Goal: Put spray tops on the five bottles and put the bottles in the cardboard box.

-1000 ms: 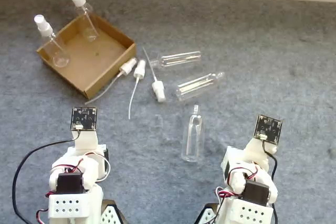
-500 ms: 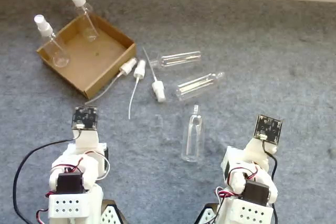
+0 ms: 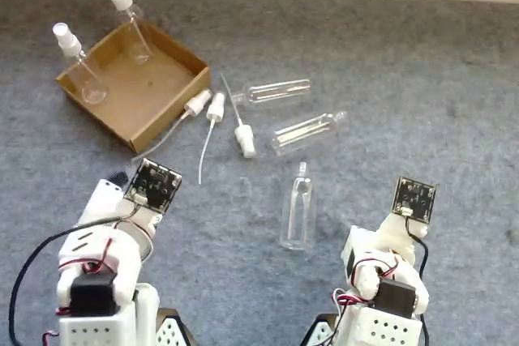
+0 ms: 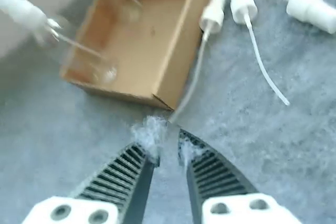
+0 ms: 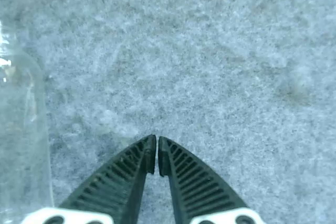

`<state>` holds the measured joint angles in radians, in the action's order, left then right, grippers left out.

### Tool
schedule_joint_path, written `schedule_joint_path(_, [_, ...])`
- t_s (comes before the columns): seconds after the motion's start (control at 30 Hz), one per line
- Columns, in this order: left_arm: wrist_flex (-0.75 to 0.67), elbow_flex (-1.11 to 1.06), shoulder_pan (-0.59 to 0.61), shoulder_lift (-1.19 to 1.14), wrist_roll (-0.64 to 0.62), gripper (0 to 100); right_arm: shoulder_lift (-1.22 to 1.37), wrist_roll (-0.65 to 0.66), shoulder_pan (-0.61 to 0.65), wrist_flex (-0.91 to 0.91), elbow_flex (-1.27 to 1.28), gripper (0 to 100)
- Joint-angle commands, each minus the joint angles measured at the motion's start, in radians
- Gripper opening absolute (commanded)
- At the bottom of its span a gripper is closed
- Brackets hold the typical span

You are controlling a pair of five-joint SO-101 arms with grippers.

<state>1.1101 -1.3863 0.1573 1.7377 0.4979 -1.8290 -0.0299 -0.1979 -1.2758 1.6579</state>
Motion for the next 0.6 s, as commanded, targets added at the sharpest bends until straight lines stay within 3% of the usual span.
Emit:
schedule_joint_path(0.0, [0.035,0.116,-0.001,-0.001,0.103,1,-0.008,-0.009,-0.012,0.019,0.168,0.5])
schedule_joint_path(0.3, [0.038,0.134,-0.062,-0.031,0.13,1,-0.008,-0.009,-0.012,0.019,0.168,0.5])
schedule_joint_path(0.57, [0.046,0.441,-0.117,-0.532,0.124,1,-0.008,-0.009,-0.012,0.019,0.168,0.5])
